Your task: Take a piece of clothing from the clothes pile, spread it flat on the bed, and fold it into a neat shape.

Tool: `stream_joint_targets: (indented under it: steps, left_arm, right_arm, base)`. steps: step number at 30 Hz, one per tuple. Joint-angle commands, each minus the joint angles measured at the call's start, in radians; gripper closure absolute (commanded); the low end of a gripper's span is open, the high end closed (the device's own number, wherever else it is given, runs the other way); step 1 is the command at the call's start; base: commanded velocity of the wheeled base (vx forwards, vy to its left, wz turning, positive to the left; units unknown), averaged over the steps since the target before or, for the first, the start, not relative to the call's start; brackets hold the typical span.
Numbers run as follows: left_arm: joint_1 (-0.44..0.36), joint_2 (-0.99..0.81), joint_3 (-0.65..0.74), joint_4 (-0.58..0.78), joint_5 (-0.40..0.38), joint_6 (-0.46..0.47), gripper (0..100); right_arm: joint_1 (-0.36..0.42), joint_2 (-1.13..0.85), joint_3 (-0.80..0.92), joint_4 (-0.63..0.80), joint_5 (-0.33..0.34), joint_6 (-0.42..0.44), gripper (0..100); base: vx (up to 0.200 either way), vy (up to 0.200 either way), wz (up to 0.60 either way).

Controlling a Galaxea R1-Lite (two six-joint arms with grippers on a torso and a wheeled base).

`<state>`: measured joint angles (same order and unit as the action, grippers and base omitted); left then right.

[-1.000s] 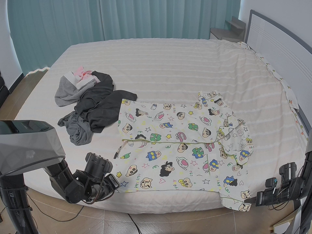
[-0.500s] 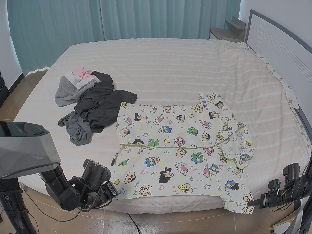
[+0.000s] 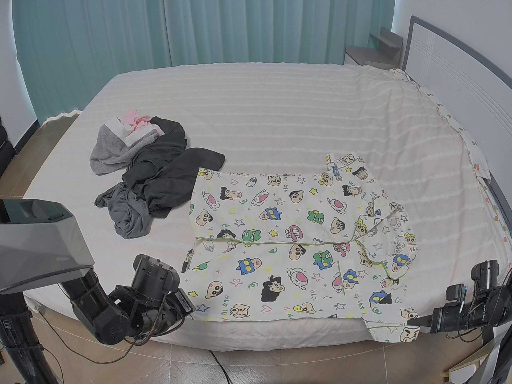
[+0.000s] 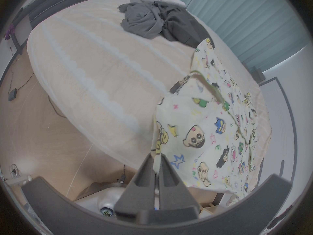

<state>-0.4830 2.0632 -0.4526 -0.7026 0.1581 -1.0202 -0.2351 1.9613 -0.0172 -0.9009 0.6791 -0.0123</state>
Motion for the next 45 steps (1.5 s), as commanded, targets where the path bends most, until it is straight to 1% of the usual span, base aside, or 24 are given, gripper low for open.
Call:
stream_joint_targets:
  steps: [1, 3, 4, 7, 11, 12, 13, 15, 16, 19, 20, 21, 24, 25, 27, 30, 31, 33, 35, 36, 42, 45]
  left_arm:
    - [0.003, -0.037, -0.054, -0.006, 0.011, 0.002, 100]
    - [0.006, -0.044, -0.077, -0.005, 0.011, 0.003, 100]
    - [0.011, -0.046, -0.103, -0.003, 0.011, 0.003, 100]
    - [0.026, -0.041, -0.163, 0.002, 0.011, 0.005, 100]
    - [0.047, -0.034, -0.248, 0.049, 0.011, 0.009, 100]
    - [0.063, -0.029, -0.304, 0.087, 0.011, 0.011, 100]
    - [0.063, -0.029, -0.304, 0.087, 0.011, 0.011, 100]
    - [0.092, 0.002, -0.411, 0.163, 0.011, 0.011, 100]
    - [0.092, 0.005, -0.416, 0.166, 0.011, 0.011, 100]
    - [0.113, 0.063, -0.526, 0.218, 0.011, 0.014, 100]
    - [0.116, 0.064, -0.529, 0.219, 0.011, 0.015, 100]
    - [0.124, 0.092, -0.583, 0.244, 0.011, 0.022, 100]
    - [0.132, 0.147, -0.666, 0.288, 0.011, 0.022, 100]
    - [0.132, 0.153, -0.673, 0.291, 0.011, 0.022, 100]
    - [0.136, 0.21, -0.742, 0.313, 0.011, 0.023, 100]
    - [0.146, 0.267, -0.822, 0.342, 0.011, 0.025, 100]
    - [0.147, 0.27, -0.825, 0.344, 0.011, 0.025, 100]
    - [0.153, 0.318, -0.9, 0.393, 0.011, 0.028, 100]
    - [0.155, 0.33, -0.925, 0.41, 0.011, 0.028, 100]
    - [0.156, 0.359, -0.977, 0.44, 0.011, 0.026, 100]
    - [0.156, 0.402, -1.043, 0.456, 0.009, 0.026, 100]
    - [0.155, 0.411, -1.061, 0.456, 0.009, 0.026, 100]
  right_arm:
    - [-0.001, -0.051, -0.018, -0.067, 0.016, 0.063, 100]
    - [0.003, -0.061, -0.032, -0.098, 0.016, 0.114, 100]
    - [0.013, -0.064, -0.052, -0.125, 0.016, 0.166, 100]
    - [0.022, -0.061, -0.098, -0.171, 0.008, 0.244, 100]
    - [0.022, -0.056, -0.156, -0.181, 0.002, 0.285, 100]
    - [0.022, -0.051, -0.185, -0.181, 0.002, 0.302, 100]
    - [0.022, -0.051, -0.185, -0.181, 0.002, 0.302, 100]
    - [0.022, -0.032, -0.24, -0.181, 0.002, 0.341, 100]
    - [0.022, -0.03, -0.244, -0.181, 0.002, 0.342, 100]
    - [0.031, 0.014, -0.31, -0.181, -0.001, 0.361, 100]
    - [0.031, 0.016, -0.313, -0.181, -0.001, 0.362, 100]
    - [0.034, 0.041, -0.349, -0.181, -0.012, 0.368, 100]
    - [0.053, 0.084, -0.412, -0.181, -0.061, 0.388, 100]
    - [0.056, 0.088, -0.418, -0.182, -0.067, 0.39, 100]
    - [0.077, 0.123, -0.469, -0.182, -0.11, 0.414, 100]
    - [0.102, 0.145, -0.512, -0.182, -0.124, 0.448, 100]
    - [0.102, 0.146, -0.515, -0.182, -0.124, 0.45, 100]
    - [0.115, 0.162, -0.544, -0.184, -0.138, 0.465, 100]
    - [0.117, 0.169, -0.558, -0.182, -0.145, 0.468, 100]
    - [0.119, 0.186, -0.587, -0.182, -0.158, 0.476, 100]
    - [0.119, 0.229, -0.642, -0.182, -0.191, 0.506, 100]
    - [0.123, 0.245, -0.659, -0.182, -0.196, 0.512, 100]
  base:
    - [0.0, 0.0, 0.0]
    - [0.0, 0.0, 0.0]
    - [0.0, 0.0, 0.0]
    - [0.0, 0.0, 0.0]
    - [0.0, 0.0, 0.0]
    - [0.0, 0.0, 0.0]
    - [0.0, 0.0, 0.0]
    - [0.0, 0.0, 0.0]
    - [0.0, 0.0, 0.0]
    - [0.0, 0.0, 0.0]
    - [0.0, 0.0, 0.0]
    - [0.0, 0.0, 0.0]
    - [0.0, 0.0, 0.0]
    - [0.0, 0.0, 0.0]
    - [0.0, 0.0, 0.0]
    - [0.0, 0.0, 0.0]
    - [0.0, 0.0, 0.0]
    - [0.0, 0.0, 0.0]
    - [0.0, 0.0, 0.0]
    - [0.0, 0.0, 0.0]
    - [0.0, 0.0, 0.0]
    - [0.0, 0.0, 0.0]
